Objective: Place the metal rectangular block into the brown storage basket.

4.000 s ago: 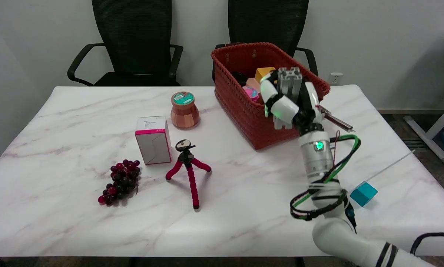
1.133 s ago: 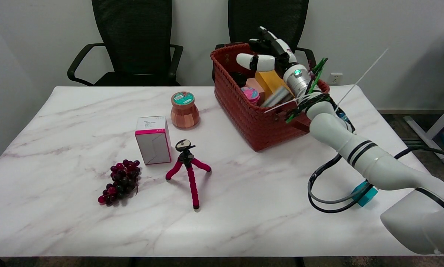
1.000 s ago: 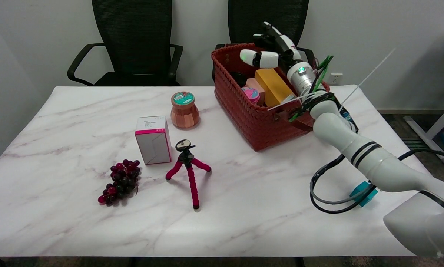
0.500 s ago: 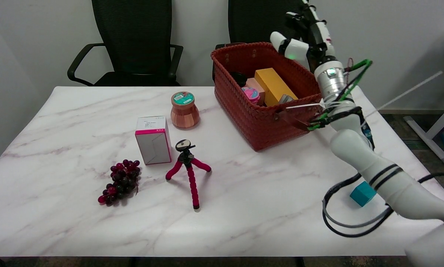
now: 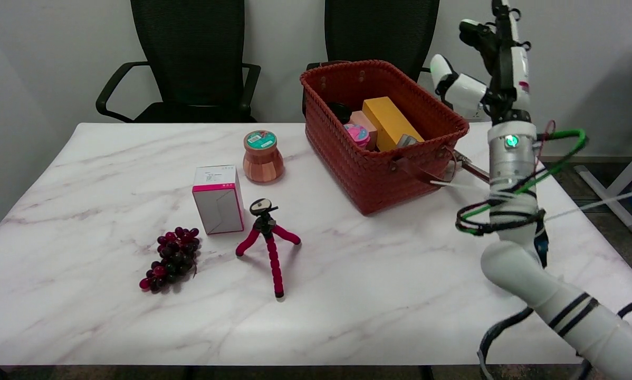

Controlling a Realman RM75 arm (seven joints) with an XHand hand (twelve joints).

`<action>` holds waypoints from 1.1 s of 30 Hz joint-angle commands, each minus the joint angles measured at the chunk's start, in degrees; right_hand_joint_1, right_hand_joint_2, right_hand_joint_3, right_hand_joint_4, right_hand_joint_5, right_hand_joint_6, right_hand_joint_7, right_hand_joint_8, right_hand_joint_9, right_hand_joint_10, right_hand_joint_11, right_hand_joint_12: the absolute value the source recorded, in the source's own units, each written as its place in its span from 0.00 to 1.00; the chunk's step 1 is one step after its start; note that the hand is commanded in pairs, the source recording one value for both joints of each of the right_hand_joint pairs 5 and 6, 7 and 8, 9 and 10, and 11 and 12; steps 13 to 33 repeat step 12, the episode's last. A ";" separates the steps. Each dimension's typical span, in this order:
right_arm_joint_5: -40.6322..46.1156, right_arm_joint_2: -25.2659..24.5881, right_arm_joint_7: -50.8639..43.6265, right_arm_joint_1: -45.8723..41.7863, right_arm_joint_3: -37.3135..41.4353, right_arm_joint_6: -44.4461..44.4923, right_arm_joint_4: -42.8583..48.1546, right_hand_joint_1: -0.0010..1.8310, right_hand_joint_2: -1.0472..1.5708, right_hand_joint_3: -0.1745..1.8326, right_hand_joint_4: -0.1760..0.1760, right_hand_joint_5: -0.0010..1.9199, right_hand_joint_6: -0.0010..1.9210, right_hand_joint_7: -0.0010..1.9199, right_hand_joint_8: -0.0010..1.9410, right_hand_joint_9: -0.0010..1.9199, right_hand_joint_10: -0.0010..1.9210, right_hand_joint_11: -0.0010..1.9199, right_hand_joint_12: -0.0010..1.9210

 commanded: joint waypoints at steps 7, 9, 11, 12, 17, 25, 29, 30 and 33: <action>-6.20 -3.01 -6.30 -17.03 -19.12 40.40 3.88 0.60 0.62 0.54 0.50 0.04 0.04 0.28 0.28 0.26 0.26 0.18 0.18; -6.31 -2.88 -6.30 -16.93 -20.63 41.38 3.74 0.60 0.63 0.54 0.50 0.05 0.05 0.29 0.29 0.26 0.26 0.18 0.18; -6.64 -2.80 -6.30 -16.83 -21.15 41.68 3.74 0.59 0.64 0.54 0.50 0.05 0.05 0.30 0.29 0.27 0.27 0.18 0.18; -7.01 -2.77 -6.30 -16.80 -21.23 41.68 3.74 0.59 0.64 0.54 0.50 0.05 0.05 0.30 0.30 0.27 0.27 0.18 0.18; -7.01 -2.77 -6.30 -16.80 -21.23 41.68 3.74 0.59 0.64 0.54 0.50 0.05 0.05 0.30 0.30 0.27 0.27 0.18 0.18; -7.01 -2.77 -6.30 -16.80 -21.23 41.68 3.74 0.59 0.64 0.54 0.50 0.05 0.05 0.30 0.30 0.27 0.27 0.18 0.18; -7.01 -2.77 -6.30 -16.80 -21.23 41.68 3.74 0.59 0.64 0.54 0.50 0.05 0.05 0.30 0.30 0.27 0.27 0.18 0.18; -7.01 -2.77 -6.30 -16.80 -21.23 41.68 3.74 0.59 0.64 0.54 0.50 0.05 0.05 0.30 0.30 0.27 0.27 0.18 0.18; -7.01 -2.77 -6.30 -16.80 -21.23 41.68 3.74 0.59 0.64 0.54 0.50 0.05 0.05 0.30 0.30 0.27 0.27 0.18 0.18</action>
